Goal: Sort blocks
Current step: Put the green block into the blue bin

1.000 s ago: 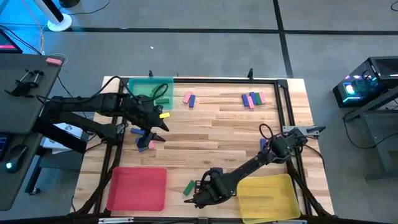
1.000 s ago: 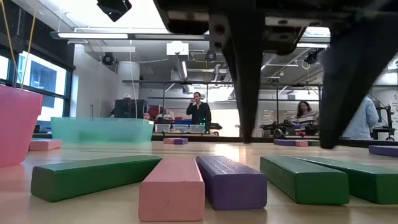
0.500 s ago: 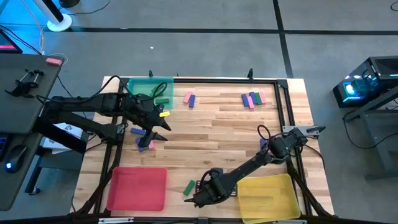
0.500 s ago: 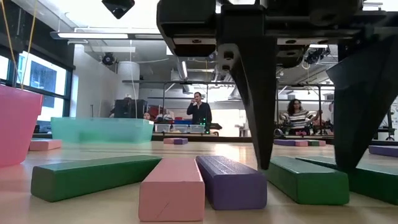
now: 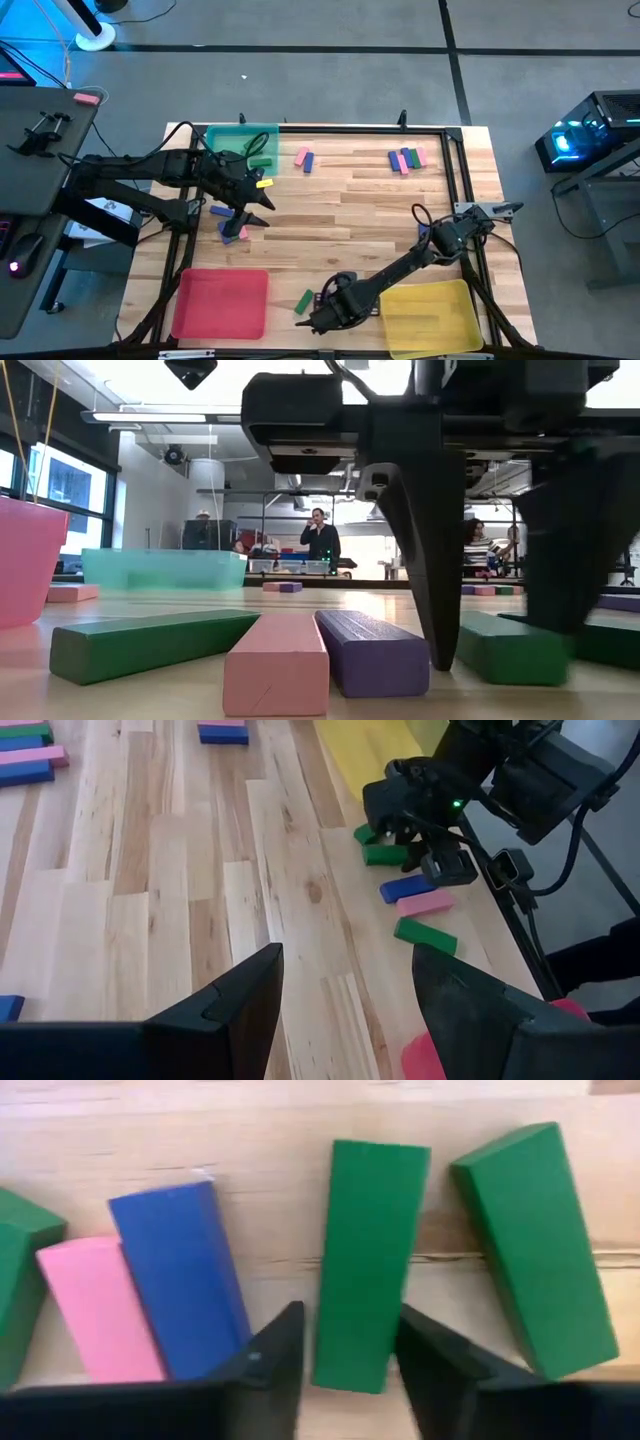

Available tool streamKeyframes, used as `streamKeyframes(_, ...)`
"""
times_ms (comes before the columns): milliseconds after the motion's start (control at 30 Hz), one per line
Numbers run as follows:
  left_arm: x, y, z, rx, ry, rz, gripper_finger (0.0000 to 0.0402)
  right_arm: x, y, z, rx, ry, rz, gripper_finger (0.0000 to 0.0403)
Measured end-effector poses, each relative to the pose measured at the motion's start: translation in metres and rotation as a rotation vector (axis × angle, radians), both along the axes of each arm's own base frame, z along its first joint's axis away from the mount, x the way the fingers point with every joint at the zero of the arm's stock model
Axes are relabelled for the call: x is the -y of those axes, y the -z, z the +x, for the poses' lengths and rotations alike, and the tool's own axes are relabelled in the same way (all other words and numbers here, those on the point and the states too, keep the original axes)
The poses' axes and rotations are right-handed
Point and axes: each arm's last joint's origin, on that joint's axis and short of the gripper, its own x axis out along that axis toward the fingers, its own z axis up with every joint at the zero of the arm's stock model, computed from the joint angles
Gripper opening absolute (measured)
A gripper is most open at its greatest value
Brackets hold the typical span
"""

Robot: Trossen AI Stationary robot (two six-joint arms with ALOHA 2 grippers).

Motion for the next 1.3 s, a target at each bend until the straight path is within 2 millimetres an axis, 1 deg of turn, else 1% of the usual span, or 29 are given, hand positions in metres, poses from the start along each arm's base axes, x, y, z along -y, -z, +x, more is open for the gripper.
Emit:
streamKeyframes(100, 0.0, 0.0, 0.0, 0.003, 0.011, -0.001, 0.0211, 0.0, -0.001, -0.002, 0.0, -0.023, -0.022, 0.0044)
streamKeyframes(133, 0.0, 0.0, 0.0, 0.003, 0.011, -0.002, 0.0211, 0.0, -0.003, -0.002, 0.007, -0.036, -0.029, 0.0035)
streamKeyframes(233, 0.0, -0.001, -0.002, 0.0, 0.01, -0.002, 0.0211, 0.0, -0.012, -0.004, 0.025, -0.076, -0.036, 0.0035)
streamKeyframes(267, 0.0, -0.003, -0.004, -0.004, 0.011, 0.001, 0.0211, -0.001, -0.018, -0.006, 0.023, -0.095, -0.049, 0.0035)
streamKeyframes(333, -0.001, -0.015, -0.009, 0.02, 0.018, 0.014, 0.0211, -0.001, -0.032, -0.009, 0.032, -0.131, -0.125, 0.0035)
streamKeyframes(400, -0.003, -0.03, -0.014, 0.053, 0.019, 0.029, 0.0211, 0.0, -0.067, -0.016, 0.088, -0.169, -0.201, 0.0035)
streamKeyframes(467, -0.006, -0.047, -0.018, 0.118, 0.006, 0.054, 0.0211, 0.006, -0.118, -0.026, 0.202, -0.236, -0.267, 0.0035)
streamKeyframes(533, -0.008, -0.062, -0.021, 0.18, -0.017, 0.134, 0.0211, 0.014, -0.162, -0.034, 0.331, -0.329, -0.361, 0.0035)
streamKeyframes(567, -0.008, -0.067, -0.021, 0.204, -0.013, 0.2, 0.0211, 0.019, -0.178, -0.034, 0.389, -0.382, -0.41, 0.0035)
streamKeyframes(633, -0.005, -0.071, -0.019, 0.244, 0.062, 0.35, 0.0211, 0.027, -0.201, -0.03, 0.462, -0.527, -0.477, 0.0035)
streamKeyframes(667, -0.002, -0.07, -0.017, 0.256, 0.121, 0.418, 0.0211, 0.032, -0.209, -0.026, 0.485, -0.598, -0.49, 0.0035)
streamKeyframes(733, 0.007, -0.07, -0.01, 0.315, 0.243, 0.522, 0.0211, 0.046, -0.226, -0.021, 0.563, -0.716, -0.469, 0.0035)
streamKeyframes(800, 0.021, -0.07, -0.001, 0.381, 0.344, 0.583, 0.0211, 0.061, -0.24, -0.016, 0.645, -0.821, -0.432, 0.0035)
streamKeyframes(867, 0.034, -0.072, 0.006, 0.448, 0.406, 0.605, 0.0211, 0.072, -0.244, -0.008, 0.676, -0.925, -0.407, 0.0035)
streamKeyframes(967, 0.056, -0.063, 0.016, 0.438, 0.501, 0.59, 0.0211, 0.081, -0.24, 0.006, 0.705, -1.055, -0.405, 0.0035)
streamKeyframes(1000, 0.064, -0.06, 0.018, 0.435, 0.531, 0.587, 0.0211, 0.083, -0.242, 0.008, 0.736, -1.092, -0.394, 0.0035)
streamKeyframes(1067, 0.078, -0.052, 0.024, 0.428, 0.606, 0.607, 0.0211, 0.088, -0.254, 0.012, 0.843, -1.131, -0.375, 0.0035)
streamKeyframes(1167, 0.096, -0.04, 0.031, 0.407, 0.703, 0.713, 0.0211, 0.094, -0.26, 0.016, 0.916, -1.185, -0.33, 0.0035)
streamKeyframes(1300, 0.111, -0.028, 0.04, 0.385, 0.755, 0.895, 0.0211, 0.098, -0.255, 0.021, 0.925, -1.218, -0.3, 0.0035)
